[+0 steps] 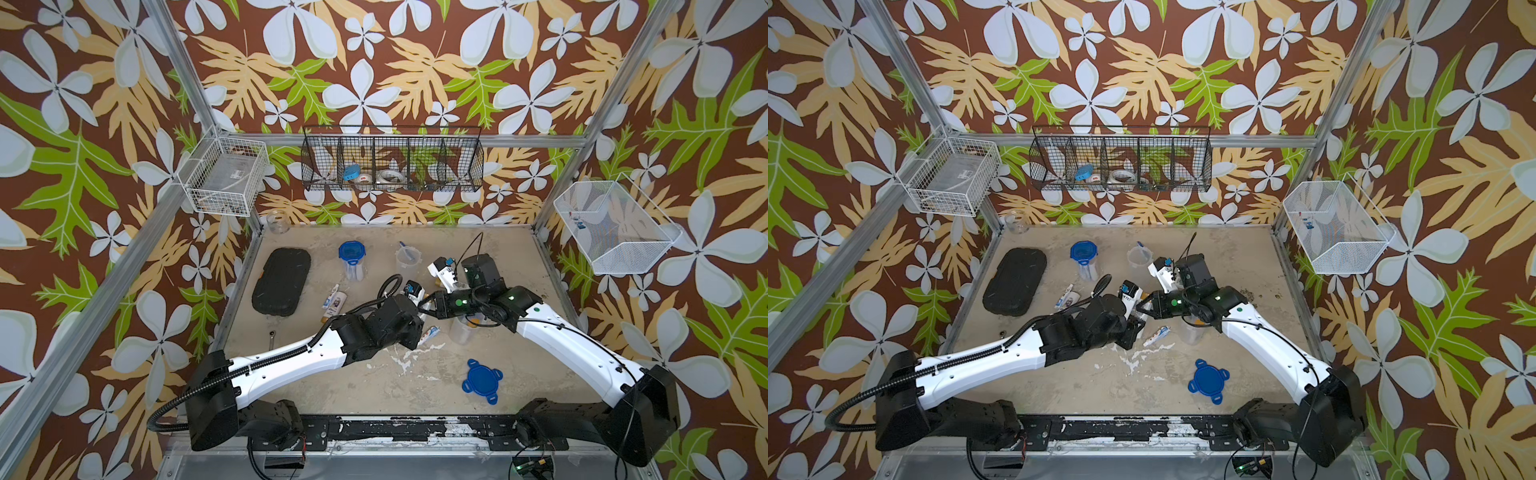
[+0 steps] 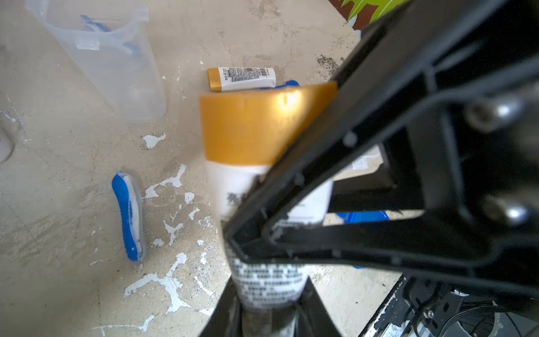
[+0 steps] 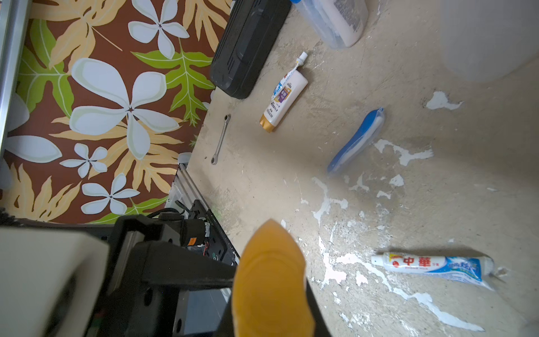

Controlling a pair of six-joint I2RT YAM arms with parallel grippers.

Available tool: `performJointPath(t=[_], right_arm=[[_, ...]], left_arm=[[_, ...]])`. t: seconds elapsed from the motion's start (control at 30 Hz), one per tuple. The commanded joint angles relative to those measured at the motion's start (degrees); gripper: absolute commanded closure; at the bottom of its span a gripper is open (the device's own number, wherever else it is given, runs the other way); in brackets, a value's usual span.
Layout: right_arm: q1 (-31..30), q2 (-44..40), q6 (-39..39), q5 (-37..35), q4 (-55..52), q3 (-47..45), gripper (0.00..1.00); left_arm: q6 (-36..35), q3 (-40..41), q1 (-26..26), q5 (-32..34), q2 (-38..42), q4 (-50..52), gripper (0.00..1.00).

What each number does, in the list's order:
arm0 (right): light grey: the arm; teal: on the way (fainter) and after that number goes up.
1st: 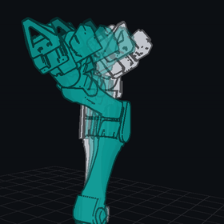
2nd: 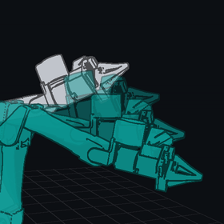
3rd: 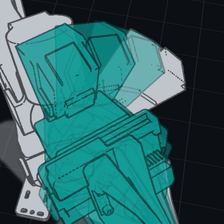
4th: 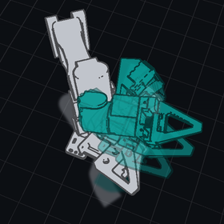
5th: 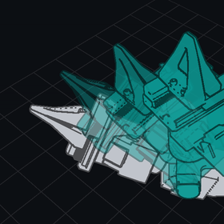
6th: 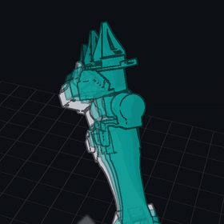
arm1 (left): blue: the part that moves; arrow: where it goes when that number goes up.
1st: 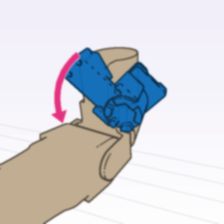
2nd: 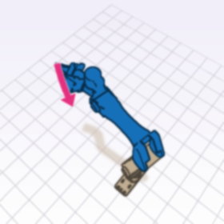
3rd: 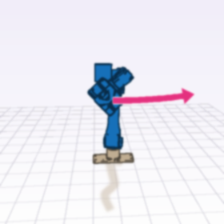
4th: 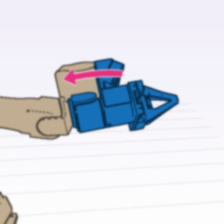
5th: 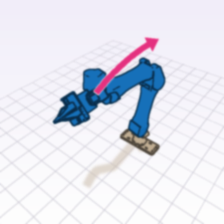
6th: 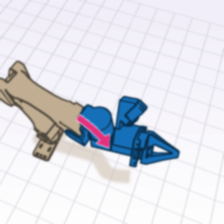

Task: Pack away toiletry kits
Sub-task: Place the toiletry item into the container.

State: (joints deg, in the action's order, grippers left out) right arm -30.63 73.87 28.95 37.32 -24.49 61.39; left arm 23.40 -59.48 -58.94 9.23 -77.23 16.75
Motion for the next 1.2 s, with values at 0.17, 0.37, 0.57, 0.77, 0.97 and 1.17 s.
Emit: performJointPath(t=[0.17,0.37,0.57,0.77,0.97,1.17], right_arm=[[3.03,-13.45,-8.3,-25.92,-11.5,1.95,0.98],[5.45,-16.4,-9.73,-33.37,-10.27,-2.25,1.0],[6.39,-17.92,-9.88,-33.97,-6.56,-4.64,1.0],[7.34,-16.61,-11.89,-35.59,-2.7,-6.74,1.0],[7.33,-16.38,-12.6,-36.65,-0.21,-10.78,1.0],[7.34,-17.06,-12.51,-35.29,3.19,-14.0,1.0]], left_arm=[[3.62,4.19,0.55,-1.13,4.49,3.64,0.0],[7.11,5.5,4.13,-3.67,2.5,6.36,0.0],[7.93,4.93,4.46,-6.53,1.3,3.89,0.0],[9.04,6.31,4.48,-7.02,0.96,3.35,0.0],[8.55,5.95,5.09,-5.5,0.63,4.42,0.0],[7.91,5.28,5.19,-5.76,-1.28,4.08,0.0]])
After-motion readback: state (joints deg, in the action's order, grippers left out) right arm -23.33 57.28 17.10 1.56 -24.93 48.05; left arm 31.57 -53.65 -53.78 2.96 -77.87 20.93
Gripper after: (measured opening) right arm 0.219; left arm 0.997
